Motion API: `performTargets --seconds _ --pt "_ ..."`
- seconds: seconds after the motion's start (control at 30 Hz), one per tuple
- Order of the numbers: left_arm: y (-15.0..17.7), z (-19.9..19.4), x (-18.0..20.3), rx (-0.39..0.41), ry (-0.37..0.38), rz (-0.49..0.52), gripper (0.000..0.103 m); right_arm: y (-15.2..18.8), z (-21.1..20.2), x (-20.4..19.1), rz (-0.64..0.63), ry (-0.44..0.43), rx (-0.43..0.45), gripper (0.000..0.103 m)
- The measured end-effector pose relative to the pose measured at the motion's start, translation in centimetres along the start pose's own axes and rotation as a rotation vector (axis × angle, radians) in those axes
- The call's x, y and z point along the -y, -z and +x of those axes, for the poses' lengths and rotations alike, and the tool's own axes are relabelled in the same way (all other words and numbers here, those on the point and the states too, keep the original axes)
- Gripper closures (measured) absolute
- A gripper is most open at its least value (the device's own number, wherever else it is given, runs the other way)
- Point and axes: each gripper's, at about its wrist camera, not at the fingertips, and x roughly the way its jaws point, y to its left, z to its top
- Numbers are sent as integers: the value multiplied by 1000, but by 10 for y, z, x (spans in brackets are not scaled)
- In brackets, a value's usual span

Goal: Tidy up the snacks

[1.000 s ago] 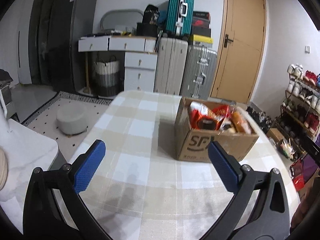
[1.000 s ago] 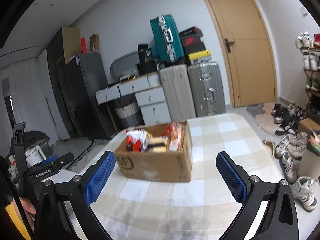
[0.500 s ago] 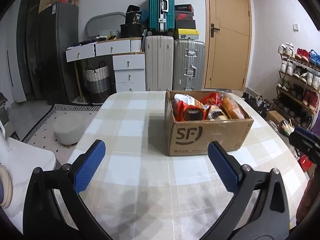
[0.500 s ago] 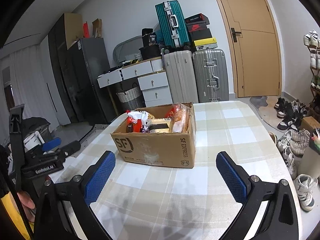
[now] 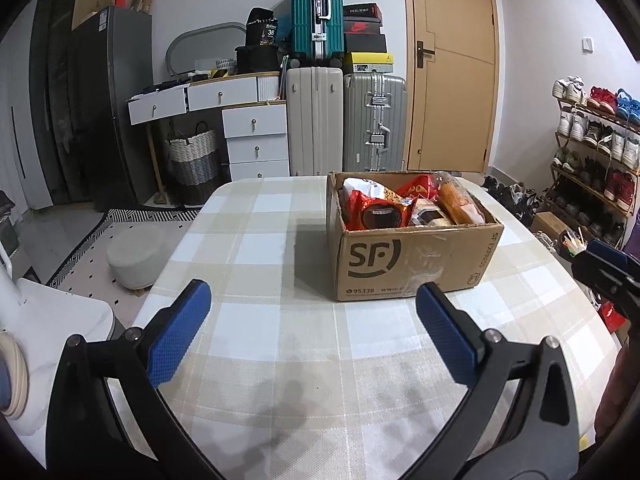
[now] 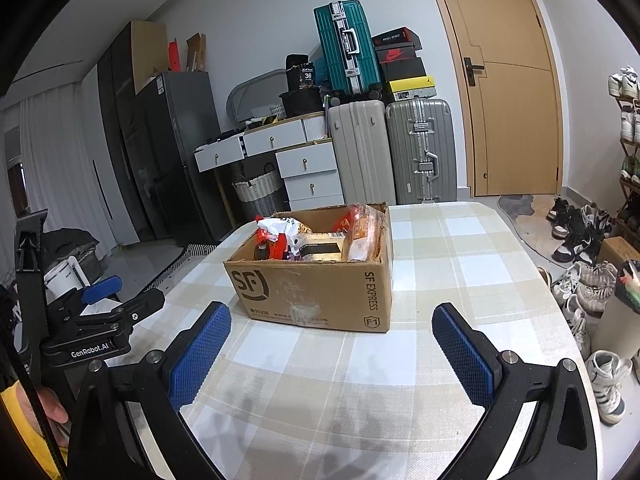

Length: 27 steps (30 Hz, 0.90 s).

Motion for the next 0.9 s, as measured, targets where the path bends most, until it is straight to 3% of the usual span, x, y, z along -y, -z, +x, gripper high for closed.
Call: performTargets --seconds 0.9 --pt "-3 -14 -11 32 -6 -47 1 1 -1 2 -2 2 -18 1"
